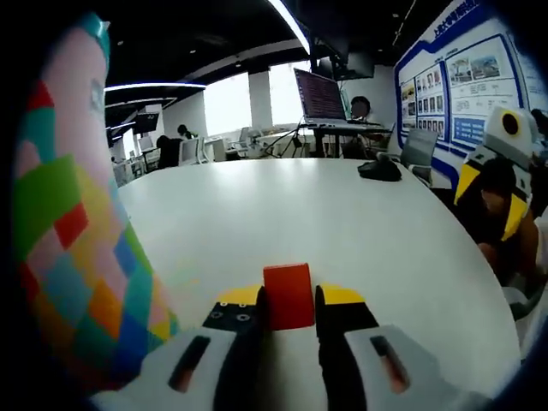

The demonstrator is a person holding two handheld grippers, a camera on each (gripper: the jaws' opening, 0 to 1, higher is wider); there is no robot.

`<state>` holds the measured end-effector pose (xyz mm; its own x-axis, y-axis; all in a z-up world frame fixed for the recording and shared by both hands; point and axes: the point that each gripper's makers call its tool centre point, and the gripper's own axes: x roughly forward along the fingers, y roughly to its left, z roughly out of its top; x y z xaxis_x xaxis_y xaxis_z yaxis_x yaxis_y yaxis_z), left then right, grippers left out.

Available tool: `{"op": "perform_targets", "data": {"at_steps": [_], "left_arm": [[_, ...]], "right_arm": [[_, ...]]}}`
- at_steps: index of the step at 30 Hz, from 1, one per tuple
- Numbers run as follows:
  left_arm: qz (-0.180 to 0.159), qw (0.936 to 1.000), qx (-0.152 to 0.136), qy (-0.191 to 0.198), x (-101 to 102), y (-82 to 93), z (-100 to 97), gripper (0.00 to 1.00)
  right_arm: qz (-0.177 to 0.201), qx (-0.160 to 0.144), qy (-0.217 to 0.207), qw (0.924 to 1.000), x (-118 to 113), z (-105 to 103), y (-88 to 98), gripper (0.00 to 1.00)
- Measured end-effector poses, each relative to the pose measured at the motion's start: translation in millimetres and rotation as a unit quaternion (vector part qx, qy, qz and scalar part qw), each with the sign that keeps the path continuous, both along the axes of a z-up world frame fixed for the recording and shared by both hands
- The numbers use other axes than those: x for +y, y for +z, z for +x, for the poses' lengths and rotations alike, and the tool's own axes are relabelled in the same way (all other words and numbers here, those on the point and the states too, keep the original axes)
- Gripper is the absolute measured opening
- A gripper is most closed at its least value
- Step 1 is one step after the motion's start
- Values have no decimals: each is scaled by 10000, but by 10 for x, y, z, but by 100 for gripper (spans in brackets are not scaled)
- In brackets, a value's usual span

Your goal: Arrange the toys in the designated storage area by placing each visible toy with the group until no toy remains scattered across the table.

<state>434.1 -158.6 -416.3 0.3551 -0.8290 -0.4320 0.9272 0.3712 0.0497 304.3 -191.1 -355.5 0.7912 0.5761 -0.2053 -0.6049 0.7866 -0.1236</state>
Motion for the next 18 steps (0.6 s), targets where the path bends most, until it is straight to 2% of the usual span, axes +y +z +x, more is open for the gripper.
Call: {"op": "perform_targets", "data": {"at_steps": [8,10,11,18], "left_arm": [[64,10000,-15,-53,26,40,-59,21],[-108,9993,340,-111,32,63,-128,21],[-122,9990,398,-141,39,66,-141,21],[-536,9966,462,-430,181,285,-191,21]], "right_arm": [[6,1,-2,10000,9,-9,0,27],[8,-9,-14,10000,6,-10,4,27],[11,-8,-12,10000,5,-10,4,27],[2,8,-17,10000,-1,-4,-7,27]]}}
